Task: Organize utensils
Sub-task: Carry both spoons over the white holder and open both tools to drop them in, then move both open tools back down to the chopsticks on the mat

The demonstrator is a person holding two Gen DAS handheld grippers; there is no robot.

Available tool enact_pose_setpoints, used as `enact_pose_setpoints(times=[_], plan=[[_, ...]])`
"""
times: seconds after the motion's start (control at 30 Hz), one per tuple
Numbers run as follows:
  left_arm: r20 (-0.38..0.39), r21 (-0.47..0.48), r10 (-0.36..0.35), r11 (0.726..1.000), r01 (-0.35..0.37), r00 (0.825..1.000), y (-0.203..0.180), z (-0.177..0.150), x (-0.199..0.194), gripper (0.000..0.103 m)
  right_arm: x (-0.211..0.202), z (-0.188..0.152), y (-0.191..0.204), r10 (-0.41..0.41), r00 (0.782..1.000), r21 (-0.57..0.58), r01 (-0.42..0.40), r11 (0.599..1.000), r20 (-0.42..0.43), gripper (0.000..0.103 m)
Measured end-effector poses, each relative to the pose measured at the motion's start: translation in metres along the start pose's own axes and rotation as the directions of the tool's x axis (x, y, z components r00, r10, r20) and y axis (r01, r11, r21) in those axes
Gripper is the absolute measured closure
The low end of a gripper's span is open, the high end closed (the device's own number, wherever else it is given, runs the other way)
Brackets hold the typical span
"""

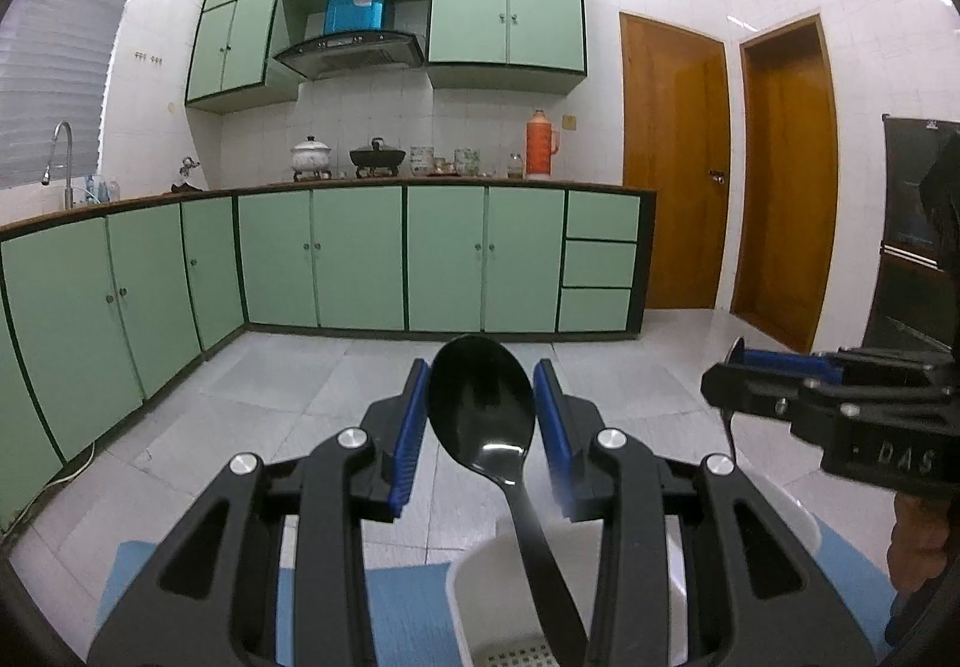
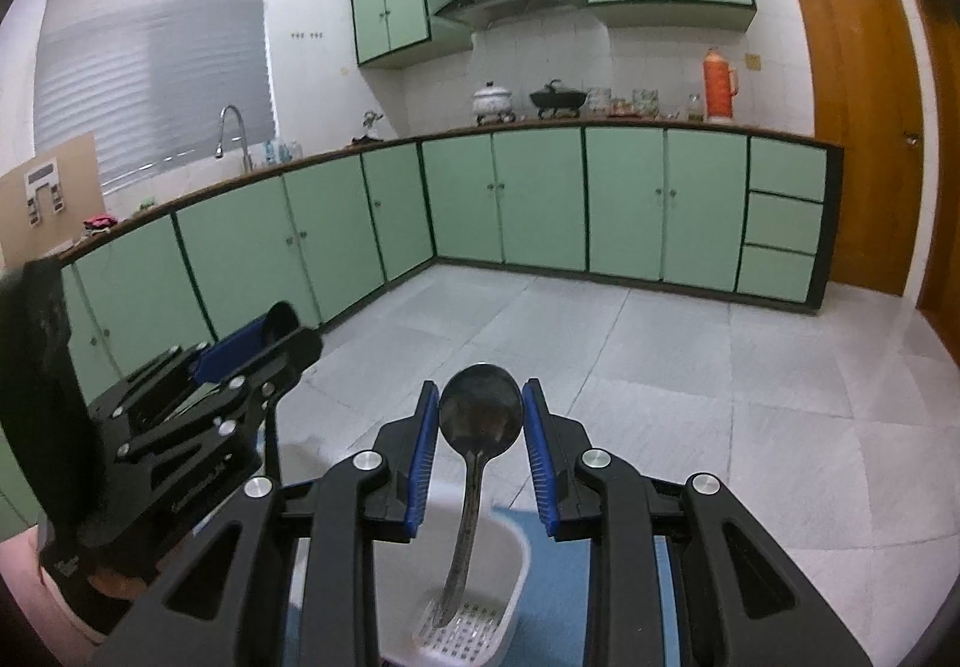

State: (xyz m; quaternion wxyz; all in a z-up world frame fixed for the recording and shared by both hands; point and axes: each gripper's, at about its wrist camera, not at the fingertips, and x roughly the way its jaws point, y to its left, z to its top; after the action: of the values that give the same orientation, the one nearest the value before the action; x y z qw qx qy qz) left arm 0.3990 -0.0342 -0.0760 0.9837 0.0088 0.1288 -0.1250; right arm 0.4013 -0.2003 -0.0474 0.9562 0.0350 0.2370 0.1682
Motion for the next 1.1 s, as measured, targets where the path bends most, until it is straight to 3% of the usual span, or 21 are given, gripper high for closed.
enact_pose_setpoints(times=[0.17,0.5,0.73,0.9,1.1], plan=[[-0.018,-0.021,-0.006,1.000,0.006,1.000,0.003,-0.007,-0.009,0.059,-0.007,-0.012,-0.002,0.027,0.999,0.009,-0.027,1.000,-0.017,0.074],[-0.026,-0.046,0.026,0.999,-0.028,0.999,-0.001,-0.004,-0.081,0.024,-0.076,-0.035,0.000,-0.073,0.997,0.039,0.071,0.997,0.041,0.025],[-0.135,-0.069,0.051,0.996,-0.060,0.990,-0.011,-0.028,-0.143,0.015,-0.139,-0.089,0.008,-0.104,0.994,0.122,0.106,0.987,-0.021,0.019],[-0.254,-0.046,0.069,0.995,-0.083,0.965,-0.022,-0.059,-0.183,0.015,-0.169,-0.131,0.014,-0.115,0.988,0.152,0.130,0.980,-0.107,0.019],[-0.395,-0.009,0.066,0.997,-0.076,0.916,-0.033,-0.101,-0.215,0.015,-0.201,-0.189,0.029,-0.152,0.963,0.133,0.184,0.974,-0.222,0.022]])
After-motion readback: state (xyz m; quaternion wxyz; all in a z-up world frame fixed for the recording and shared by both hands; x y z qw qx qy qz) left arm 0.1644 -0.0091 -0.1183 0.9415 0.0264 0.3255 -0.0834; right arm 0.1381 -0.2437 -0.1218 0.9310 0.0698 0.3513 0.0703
